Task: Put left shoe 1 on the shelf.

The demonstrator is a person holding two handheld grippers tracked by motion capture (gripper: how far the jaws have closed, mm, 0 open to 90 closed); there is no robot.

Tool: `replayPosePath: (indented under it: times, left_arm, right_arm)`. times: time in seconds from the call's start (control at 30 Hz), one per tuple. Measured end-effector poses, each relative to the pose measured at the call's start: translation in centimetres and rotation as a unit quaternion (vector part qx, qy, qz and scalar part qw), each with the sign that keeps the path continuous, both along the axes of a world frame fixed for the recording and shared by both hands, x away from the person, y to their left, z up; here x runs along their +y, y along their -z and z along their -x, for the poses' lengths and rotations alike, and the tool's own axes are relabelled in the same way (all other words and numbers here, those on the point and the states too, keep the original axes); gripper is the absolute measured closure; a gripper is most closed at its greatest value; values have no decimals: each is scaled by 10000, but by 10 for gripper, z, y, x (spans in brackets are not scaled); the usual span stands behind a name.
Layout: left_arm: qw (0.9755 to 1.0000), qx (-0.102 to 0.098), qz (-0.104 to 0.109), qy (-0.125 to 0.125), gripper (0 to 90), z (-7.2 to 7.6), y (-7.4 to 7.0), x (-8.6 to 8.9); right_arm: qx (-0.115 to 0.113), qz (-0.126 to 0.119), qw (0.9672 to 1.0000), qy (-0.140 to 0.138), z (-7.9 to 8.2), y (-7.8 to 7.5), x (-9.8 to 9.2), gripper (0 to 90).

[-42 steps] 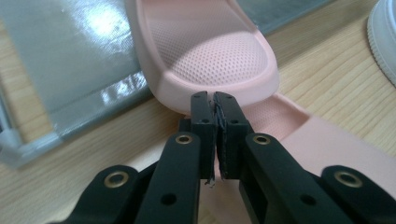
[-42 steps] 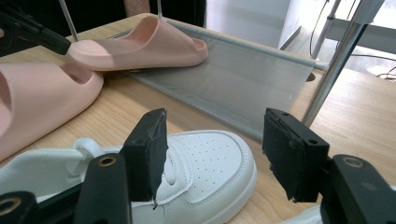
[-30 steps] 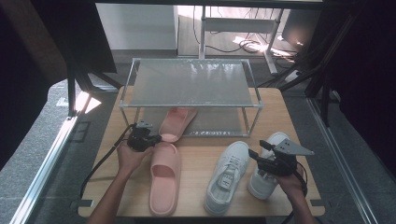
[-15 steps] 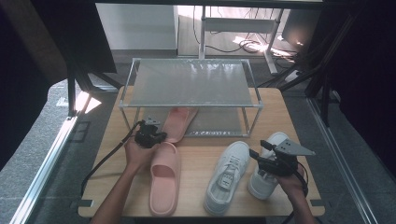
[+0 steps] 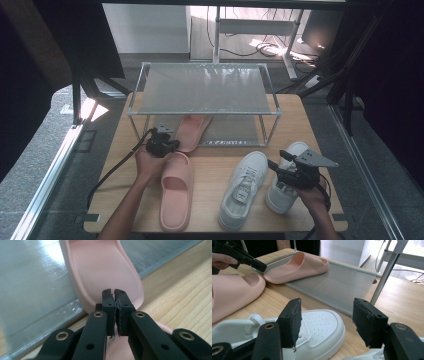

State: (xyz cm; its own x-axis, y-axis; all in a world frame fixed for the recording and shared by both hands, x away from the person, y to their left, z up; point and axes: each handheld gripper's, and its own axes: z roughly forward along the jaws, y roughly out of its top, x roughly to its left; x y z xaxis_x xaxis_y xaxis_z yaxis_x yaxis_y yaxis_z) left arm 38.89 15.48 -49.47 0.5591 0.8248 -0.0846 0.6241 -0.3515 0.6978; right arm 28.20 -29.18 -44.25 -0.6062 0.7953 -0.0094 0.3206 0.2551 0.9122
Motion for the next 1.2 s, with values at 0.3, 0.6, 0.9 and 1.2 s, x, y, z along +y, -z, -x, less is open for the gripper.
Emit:
replayPosePath:
  times: [0.3, 0.6, 0.9, 1.2]
  left_arm:
    - [9999, 22, -127, 49, 879, 1, 2, 6]
    - [9996, 58, -81, 263, 900, 6, -1, 4]
    - [9990, 105, -141, 411, 900, 2, 1, -11]
    - [9979, 164, -267, 559, 900, -2, 1, -24]
  right_arm:
    - [18, 22, 10000, -6, 0, 0, 1, 416]
    - [3, 14, 10000, 9, 0, 0, 0, 416]
    - [20, 31, 10000, 3, 0, 1, 1, 416]
    - [2, 12, 10000, 7, 0, 0, 0, 416]
